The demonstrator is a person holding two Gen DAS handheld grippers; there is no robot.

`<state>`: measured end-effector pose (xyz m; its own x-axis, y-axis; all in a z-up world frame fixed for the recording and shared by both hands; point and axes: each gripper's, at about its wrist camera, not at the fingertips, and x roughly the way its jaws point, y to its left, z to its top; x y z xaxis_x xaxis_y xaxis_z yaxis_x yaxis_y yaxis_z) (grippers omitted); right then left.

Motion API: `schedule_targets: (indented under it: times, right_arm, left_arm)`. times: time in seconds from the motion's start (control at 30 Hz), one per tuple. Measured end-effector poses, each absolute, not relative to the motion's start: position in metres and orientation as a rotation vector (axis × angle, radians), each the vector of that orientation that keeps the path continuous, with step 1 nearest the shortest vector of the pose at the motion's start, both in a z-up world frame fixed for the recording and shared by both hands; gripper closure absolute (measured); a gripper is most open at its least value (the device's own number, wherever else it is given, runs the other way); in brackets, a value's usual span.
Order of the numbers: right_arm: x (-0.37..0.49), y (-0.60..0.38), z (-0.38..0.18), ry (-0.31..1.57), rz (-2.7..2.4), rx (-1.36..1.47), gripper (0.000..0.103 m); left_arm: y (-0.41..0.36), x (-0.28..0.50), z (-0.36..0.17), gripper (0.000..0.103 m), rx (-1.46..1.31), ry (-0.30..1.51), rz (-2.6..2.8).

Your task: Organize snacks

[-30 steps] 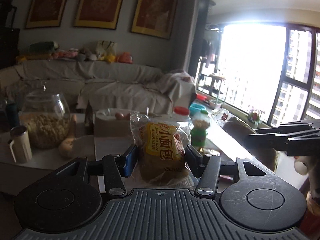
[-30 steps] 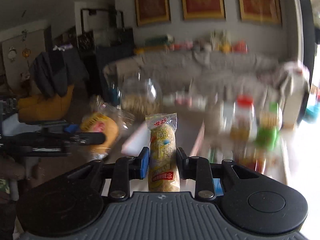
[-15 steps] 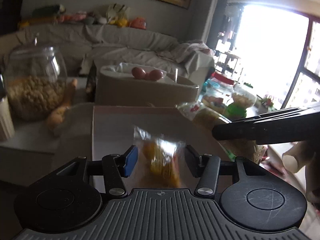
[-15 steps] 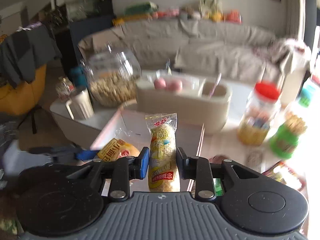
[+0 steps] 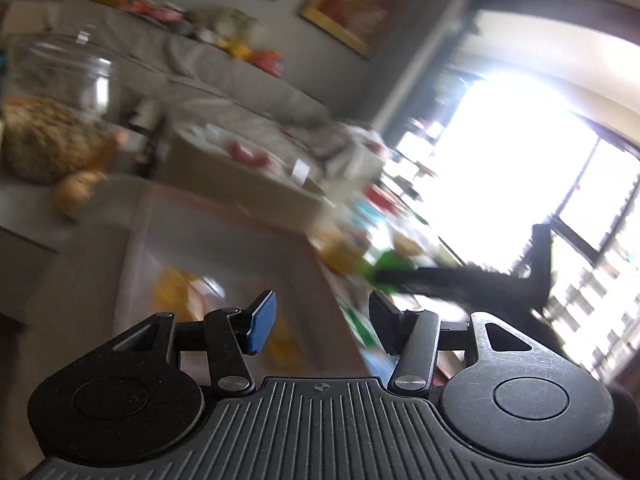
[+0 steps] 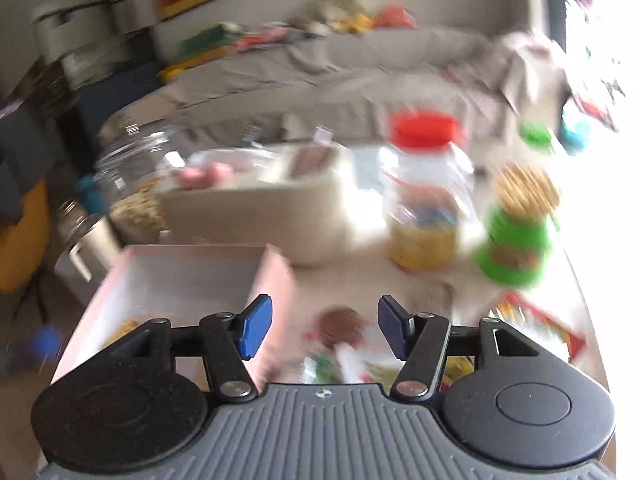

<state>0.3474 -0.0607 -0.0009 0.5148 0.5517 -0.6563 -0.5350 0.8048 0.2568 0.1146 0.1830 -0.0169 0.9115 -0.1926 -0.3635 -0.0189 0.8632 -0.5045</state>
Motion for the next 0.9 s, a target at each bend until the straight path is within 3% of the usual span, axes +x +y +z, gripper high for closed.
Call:
schedule_targets:
  times: [0.13,0.27,0.43,0.53,0.67,0.8,0.9]
  right_arm:
    - [0.36,-0.058,-0.031,0.874,0.656,0.055,0.045]
    - [0.379,-0.043,-0.039,0.83,0.598,0.111,0.047]
    - [0.419,-0.006,-0.059,0.979,0.641,0.045,0.047]
    - [0.415,-0.002,-0.058,0.975,0.656,0.024,0.049]
    - [0.391,-0.019,-0.049,0.948,0.711,-0.044,0.081]
    - [0.347,-0.051,-0.04,0.944,0.771,-0.058,0.09]
    - [0.318,-0.073,-0.036,0.937,0.797,-0.079,0.092]
  left_arm:
    - [0.149,0.118,-0.042,0.046,-0.498,0.55,-0.174]
    - [0.13,0.123,-0.064,0.046,-0.496,0.648,-0.171]
    - [0.13,0.115,-0.068,0.047,-0.497,0.646,-0.114]
    - [0.132,0.109,-0.068,0.047,-0.497,0.657,-0.084]
    - [0.138,0.108,-0.074,0.047,-0.531,0.668,-0.071]
    - [0.137,0.11,-0.079,0.047,-0.558,0.663,-0.083]
    - [0.132,0.112,-0.076,0.047,-0.556,0.664,-0.105]
